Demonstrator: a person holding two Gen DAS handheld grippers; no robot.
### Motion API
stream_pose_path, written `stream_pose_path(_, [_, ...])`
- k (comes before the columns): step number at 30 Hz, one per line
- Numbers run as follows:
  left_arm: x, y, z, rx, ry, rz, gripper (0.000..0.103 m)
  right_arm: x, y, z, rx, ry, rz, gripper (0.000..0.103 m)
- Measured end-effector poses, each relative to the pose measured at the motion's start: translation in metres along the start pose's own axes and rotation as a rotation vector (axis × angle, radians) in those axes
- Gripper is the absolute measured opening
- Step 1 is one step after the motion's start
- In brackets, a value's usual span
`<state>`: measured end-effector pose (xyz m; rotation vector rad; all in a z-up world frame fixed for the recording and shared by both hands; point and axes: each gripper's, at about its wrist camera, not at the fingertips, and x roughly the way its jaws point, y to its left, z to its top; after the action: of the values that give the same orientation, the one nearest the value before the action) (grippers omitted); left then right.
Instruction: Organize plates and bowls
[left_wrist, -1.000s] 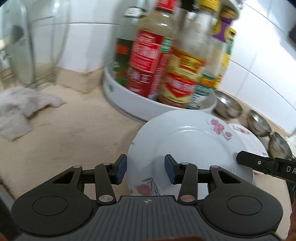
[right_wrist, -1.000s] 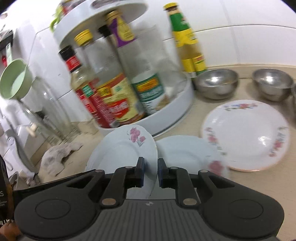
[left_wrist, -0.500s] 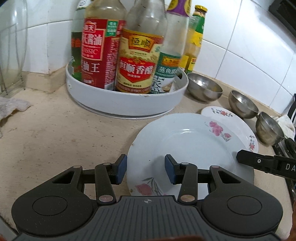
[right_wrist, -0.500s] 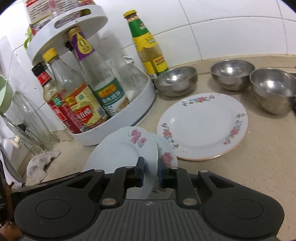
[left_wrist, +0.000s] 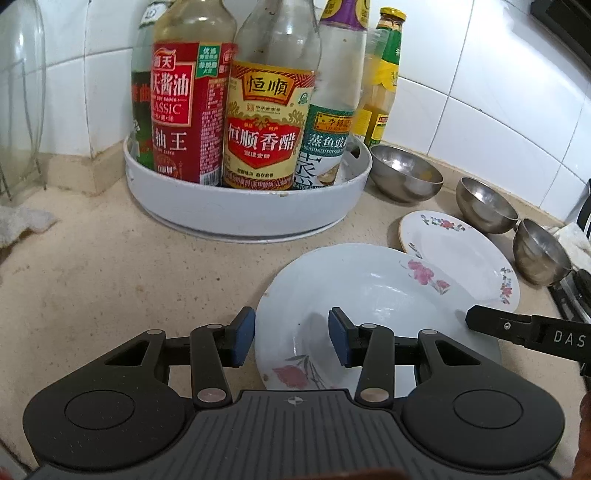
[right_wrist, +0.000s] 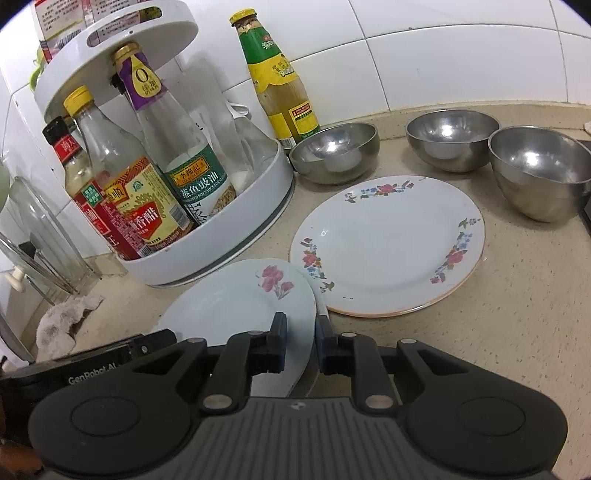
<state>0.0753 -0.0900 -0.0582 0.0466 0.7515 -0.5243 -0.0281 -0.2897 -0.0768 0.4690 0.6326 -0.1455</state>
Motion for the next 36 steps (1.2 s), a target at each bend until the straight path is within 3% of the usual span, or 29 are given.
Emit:
stream_pose_path(5, [-0.004,0.006,0.005,-0.007,-0.03,0.004,0.053,-0.004,0.002,0.003,-0.029,-0.027,0.004,0.017])
stream_pose_path(9, [-0.004,0.012,0.008,0.001,-0.033,0.01,0.067,-0.008,0.001,0.003,-0.064,-0.033,-0.03,0.017])
stream_pose_path(16, [0.012,0.019,0.001,-0.01,0.022,-0.003,0.075,-0.001,-0.009,-0.001,-0.01,0.018,-0.023,0.024])
stream_pose_path(26, [0.015,0.014,0.0,0.003,0.045,-0.062,0.075,0.012,0.007,-0.008,-0.01,0.081,0.026,0.032])
stream_pose_path(36, [0.003,0.025,-0.005,-0.006,0.042,-0.012,0.076,0.012,0.028,-0.018,-0.07,0.098,0.06,0.033])
